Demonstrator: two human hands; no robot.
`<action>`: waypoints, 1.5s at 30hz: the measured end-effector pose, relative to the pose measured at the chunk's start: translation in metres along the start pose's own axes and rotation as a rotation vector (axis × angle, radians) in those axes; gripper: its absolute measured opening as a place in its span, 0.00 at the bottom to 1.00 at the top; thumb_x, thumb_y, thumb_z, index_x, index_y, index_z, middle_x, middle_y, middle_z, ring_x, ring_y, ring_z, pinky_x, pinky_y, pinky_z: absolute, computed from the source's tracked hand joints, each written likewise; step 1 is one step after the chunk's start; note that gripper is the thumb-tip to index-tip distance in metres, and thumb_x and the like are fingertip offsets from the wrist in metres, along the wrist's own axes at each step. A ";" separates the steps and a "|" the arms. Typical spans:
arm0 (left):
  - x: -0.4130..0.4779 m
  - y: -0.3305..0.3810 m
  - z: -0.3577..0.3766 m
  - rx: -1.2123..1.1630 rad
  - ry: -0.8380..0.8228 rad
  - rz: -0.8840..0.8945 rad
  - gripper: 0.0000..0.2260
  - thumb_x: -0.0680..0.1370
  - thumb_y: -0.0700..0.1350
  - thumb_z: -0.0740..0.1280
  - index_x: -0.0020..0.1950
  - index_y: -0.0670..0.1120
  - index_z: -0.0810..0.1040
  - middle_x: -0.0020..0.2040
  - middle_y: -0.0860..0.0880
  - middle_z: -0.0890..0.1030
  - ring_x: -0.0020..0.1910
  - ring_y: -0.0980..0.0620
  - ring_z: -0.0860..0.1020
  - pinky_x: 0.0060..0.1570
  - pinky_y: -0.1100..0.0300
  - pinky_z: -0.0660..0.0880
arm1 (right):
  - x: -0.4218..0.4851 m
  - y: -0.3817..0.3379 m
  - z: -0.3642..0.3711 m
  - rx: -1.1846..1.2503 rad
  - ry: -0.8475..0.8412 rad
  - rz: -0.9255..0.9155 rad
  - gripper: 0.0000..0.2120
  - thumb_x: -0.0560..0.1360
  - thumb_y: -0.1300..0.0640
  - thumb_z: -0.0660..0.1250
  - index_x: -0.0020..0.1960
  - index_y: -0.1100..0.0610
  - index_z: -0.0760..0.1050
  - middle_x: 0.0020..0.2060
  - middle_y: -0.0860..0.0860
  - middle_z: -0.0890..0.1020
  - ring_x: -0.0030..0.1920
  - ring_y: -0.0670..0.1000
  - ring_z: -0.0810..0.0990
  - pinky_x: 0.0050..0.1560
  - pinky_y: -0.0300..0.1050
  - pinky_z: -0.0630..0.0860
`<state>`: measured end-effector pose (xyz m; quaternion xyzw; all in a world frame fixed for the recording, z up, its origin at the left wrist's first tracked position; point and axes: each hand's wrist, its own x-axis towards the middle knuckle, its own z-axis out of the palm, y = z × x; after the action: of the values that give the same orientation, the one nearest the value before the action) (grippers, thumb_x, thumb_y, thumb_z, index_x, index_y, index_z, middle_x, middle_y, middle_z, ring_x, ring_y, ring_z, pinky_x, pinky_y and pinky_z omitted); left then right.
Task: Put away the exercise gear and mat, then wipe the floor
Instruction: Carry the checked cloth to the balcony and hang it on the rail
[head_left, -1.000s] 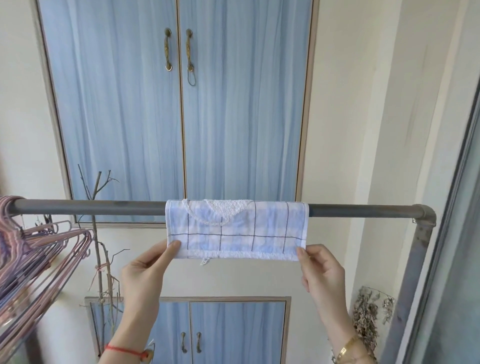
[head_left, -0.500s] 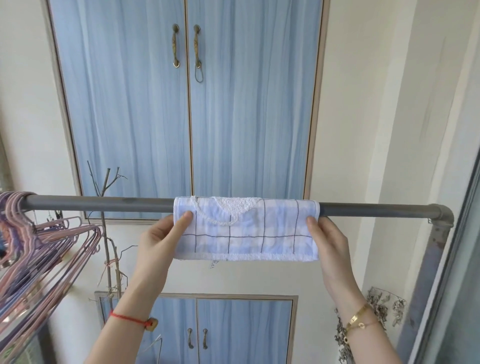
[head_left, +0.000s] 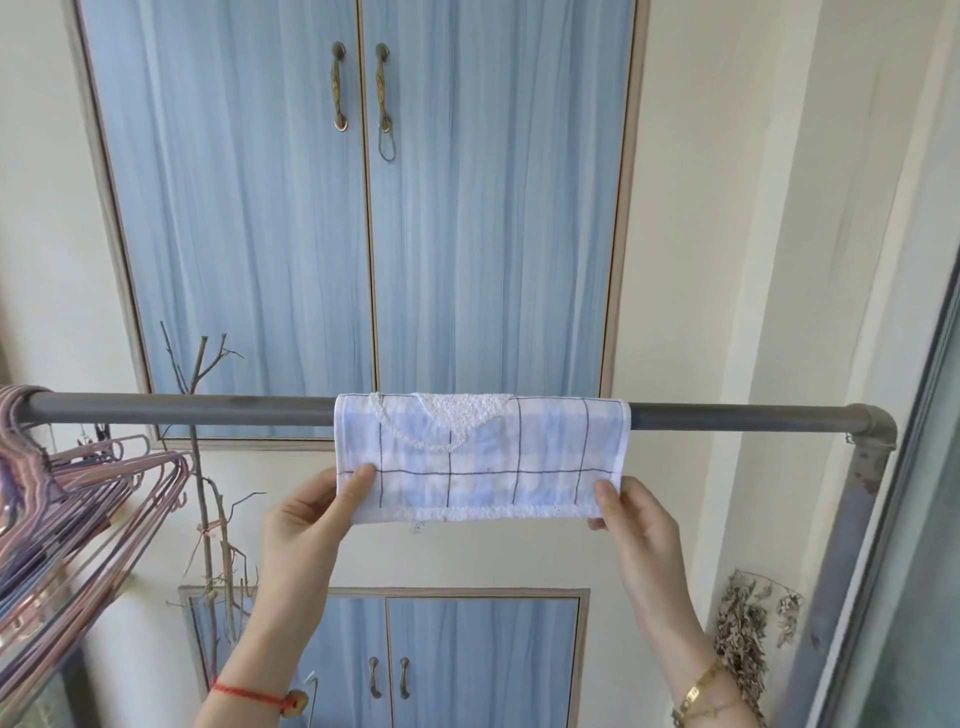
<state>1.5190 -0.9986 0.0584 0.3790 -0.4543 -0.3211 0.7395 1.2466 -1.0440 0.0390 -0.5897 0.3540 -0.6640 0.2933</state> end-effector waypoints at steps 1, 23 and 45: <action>-0.003 -0.003 -0.003 0.002 -0.001 -0.012 0.15 0.70 0.55 0.78 0.46 0.44 0.87 0.45 0.45 0.87 0.47 0.49 0.82 0.61 0.48 0.76 | -0.004 0.004 -0.002 -0.002 -0.013 0.007 0.19 0.79 0.49 0.65 0.38 0.62 0.69 0.31 0.52 0.70 0.35 0.47 0.71 0.38 0.32 0.68; -0.010 -0.002 -0.004 -0.062 -0.029 -0.229 0.11 0.75 0.42 0.75 0.56 0.39 0.85 0.52 0.41 0.87 0.52 0.49 0.85 0.54 0.61 0.81 | 0.005 -0.001 0.000 0.103 -0.031 0.166 0.06 0.78 0.54 0.69 0.49 0.55 0.83 0.45 0.49 0.85 0.43 0.46 0.79 0.52 0.51 0.78; -0.039 -0.036 0.061 -0.305 0.121 -0.350 0.06 0.77 0.38 0.73 0.51 0.37 0.80 0.50 0.42 0.85 0.52 0.48 0.85 0.54 0.62 0.81 | -0.032 -0.008 0.067 0.463 0.100 0.507 0.06 0.75 0.56 0.72 0.44 0.58 0.83 0.38 0.46 0.85 0.41 0.49 0.80 0.42 0.41 0.77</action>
<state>1.4438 -1.0010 0.0289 0.3544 -0.2829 -0.4862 0.7470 1.3171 -1.0218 0.0306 -0.3675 0.3430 -0.6608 0.5574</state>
